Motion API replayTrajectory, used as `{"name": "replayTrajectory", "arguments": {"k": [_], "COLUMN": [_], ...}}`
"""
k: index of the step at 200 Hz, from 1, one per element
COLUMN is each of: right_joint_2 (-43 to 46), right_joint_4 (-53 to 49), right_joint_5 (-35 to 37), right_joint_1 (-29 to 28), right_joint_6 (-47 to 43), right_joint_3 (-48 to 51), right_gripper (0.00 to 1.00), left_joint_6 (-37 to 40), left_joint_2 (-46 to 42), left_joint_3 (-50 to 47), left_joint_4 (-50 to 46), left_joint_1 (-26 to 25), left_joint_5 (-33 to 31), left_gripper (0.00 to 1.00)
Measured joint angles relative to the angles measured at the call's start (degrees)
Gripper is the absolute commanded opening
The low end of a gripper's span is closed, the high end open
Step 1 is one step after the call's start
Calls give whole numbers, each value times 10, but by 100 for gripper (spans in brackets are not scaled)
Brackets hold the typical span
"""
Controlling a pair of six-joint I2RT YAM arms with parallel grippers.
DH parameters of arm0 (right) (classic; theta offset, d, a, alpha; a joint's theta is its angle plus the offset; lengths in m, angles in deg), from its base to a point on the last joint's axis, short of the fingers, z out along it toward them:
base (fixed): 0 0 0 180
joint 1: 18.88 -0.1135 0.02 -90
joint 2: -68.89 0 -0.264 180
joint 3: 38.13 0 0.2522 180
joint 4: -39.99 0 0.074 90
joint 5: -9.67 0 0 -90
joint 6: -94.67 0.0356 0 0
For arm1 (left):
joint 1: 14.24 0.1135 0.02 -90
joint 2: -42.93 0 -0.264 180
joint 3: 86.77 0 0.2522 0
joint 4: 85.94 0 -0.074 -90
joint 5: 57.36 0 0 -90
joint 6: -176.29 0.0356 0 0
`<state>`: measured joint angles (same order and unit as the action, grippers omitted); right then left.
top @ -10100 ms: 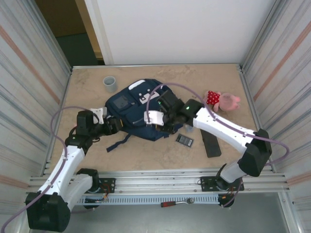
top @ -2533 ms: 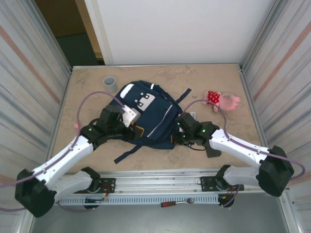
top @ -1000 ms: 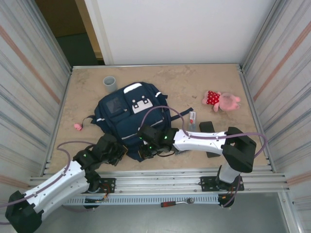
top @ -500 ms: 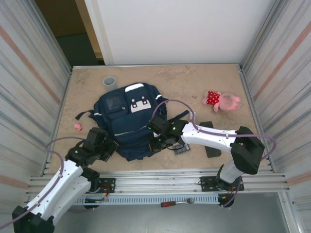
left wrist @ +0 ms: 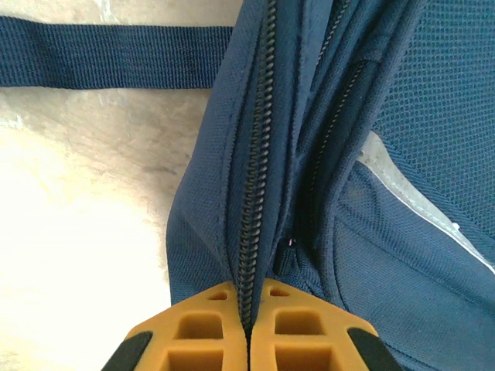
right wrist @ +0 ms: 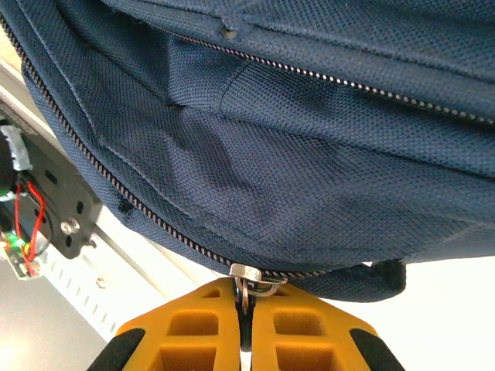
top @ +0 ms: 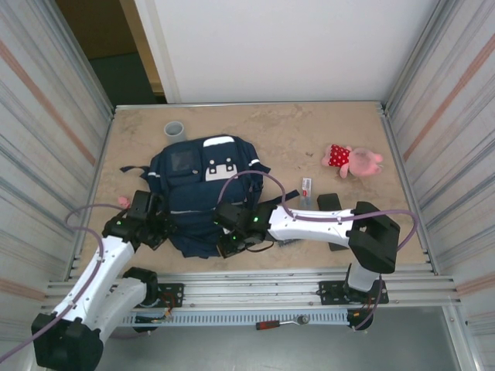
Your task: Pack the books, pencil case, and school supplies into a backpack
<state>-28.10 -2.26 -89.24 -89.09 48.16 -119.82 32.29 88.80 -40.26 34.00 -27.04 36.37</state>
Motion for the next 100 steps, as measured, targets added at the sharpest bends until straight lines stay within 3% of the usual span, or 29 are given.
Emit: {"name": "replayTrajectory", "arguments": {"k": [43, 68, 100], "right_joint_2": [-14, -19, -23], "right_joint_4": [2, 2, 9], "right_joint_5": [-9, -19, -32], "right_joint_1": [7, 19, 31], "right_joint_6": [11, 11, 11], "right_joint_3": [-22, -28, -29], "right_gripper": [0, 0, 0], "left_joint_6": [14, -19, -101], "left_joint_2": [-6, -51, -129], "left_joint_3": [13, 13, 13], "left_joint_4": [-2, -2, -3], "left_joint_1": [16, 9, -78], "left_joint_5": [12, 42, 53], "left_gripper": [37, 44, 50]}}
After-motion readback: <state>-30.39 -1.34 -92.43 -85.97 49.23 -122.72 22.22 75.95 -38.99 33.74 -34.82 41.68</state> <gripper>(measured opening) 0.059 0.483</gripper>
